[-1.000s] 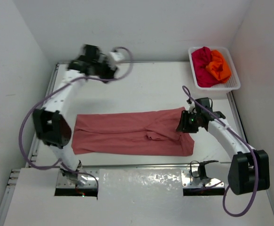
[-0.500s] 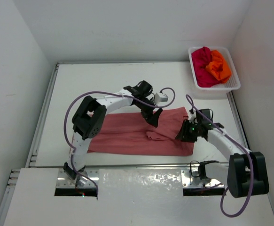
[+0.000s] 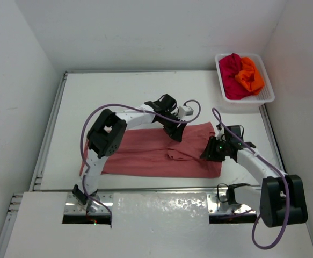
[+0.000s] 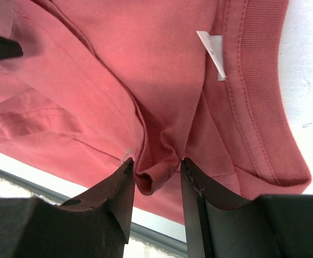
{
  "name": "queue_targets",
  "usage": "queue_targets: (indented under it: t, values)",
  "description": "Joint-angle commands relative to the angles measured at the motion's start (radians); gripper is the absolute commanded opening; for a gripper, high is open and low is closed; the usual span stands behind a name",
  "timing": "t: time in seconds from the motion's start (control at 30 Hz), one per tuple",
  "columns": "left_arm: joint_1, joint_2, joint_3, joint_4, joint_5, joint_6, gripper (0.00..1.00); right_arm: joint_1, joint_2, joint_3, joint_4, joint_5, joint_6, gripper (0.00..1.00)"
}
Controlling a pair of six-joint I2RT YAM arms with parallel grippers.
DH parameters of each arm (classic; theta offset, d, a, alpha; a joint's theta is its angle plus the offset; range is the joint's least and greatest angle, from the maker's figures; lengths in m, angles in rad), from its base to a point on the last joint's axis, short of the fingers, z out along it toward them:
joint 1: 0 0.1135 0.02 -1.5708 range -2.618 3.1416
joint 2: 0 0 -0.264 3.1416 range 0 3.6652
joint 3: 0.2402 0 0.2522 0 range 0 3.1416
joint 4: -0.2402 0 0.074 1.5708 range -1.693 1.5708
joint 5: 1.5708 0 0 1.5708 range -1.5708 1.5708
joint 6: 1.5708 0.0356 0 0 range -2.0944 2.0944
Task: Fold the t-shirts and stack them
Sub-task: Fold the other side of the tshirt into a rectangle
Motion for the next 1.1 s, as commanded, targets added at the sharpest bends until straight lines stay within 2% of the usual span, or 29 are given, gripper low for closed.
queue_targets:
  t: [0.0, 0.3, 0.33, 0.37, 0.4, 0.43, 0.53, 0.57, 0.7, 0.9, 1.07]
  values:
    - [-0.017, 0.045, 0.048, 0.06, -0.024, -0.031, 0.46, -0.002, 0.006, 0.03, 0.019, 0.02, -0.037, 0.37]
    - [-0.018, 0.071, 0.028, 0.069, -0.065, -0.031, 0.41, -0.002, 0.023, 0.066, 0.007, 0.043, -0.072, 0.36]
    - [-0.018, 0.071, 0.032, 0.069, -0.065, -0.03, 0.24, -0.002, 0.026, 0.069, 0.013, 0.04, -0.073, 0.36]
    - [-0.018, 0.071, 0.042, 0.069, -0.064, -0.042, 0.12, -0.002, 0.029, 0.068, 0.019, 0.037, -0.075, 0.34]
    - [-0.018, 0.068, 0.048, 0.069, -0.059, -0.05, 0.02, -0.002, 0.032, 0.07, 0.024, 0.036, -0.073, 0.34]
    - [-0.018, 0.066, 0.054, 0.066, -0.05, -0.054, 0.0, -0.002, 0.035, 0.065, 0.039, 0.031, -0.07, 0.32]
    - [-0.018, 0.045, 0.06, 0.062, -0.033, -0.062, 0.0, -0.002, 0.051, 0.054, 0.073, 0.022, -0.061, 0.28]
    - [-0.018, 0.031, 0.06, 0.062, -0.031, -0.06, 0.0, -0.001, 0.054, 0.054, 0.079, 0.022, -0.06, 0.2]
    - [-0.018, 0.002, 0.071, 0.048, -0.042, -0.059, 0.0, -0.002, 0.054, 0.068, 0.07, 0.032, -0.069, 0.0]
    - [-0.017, -0.086, 0.097, -0.003, -0.036, -0.044, 0.0, -0.002, -0.015, 0.148, -0.136, 0.039, -0.17, 0.0]
    - [-0.014, -0.173, 0.004, -0.018, 0.007, -0.05, 0.0, -0.001, -0.08, 0.191, -0.277, -0.003, -0.19, 0.0]
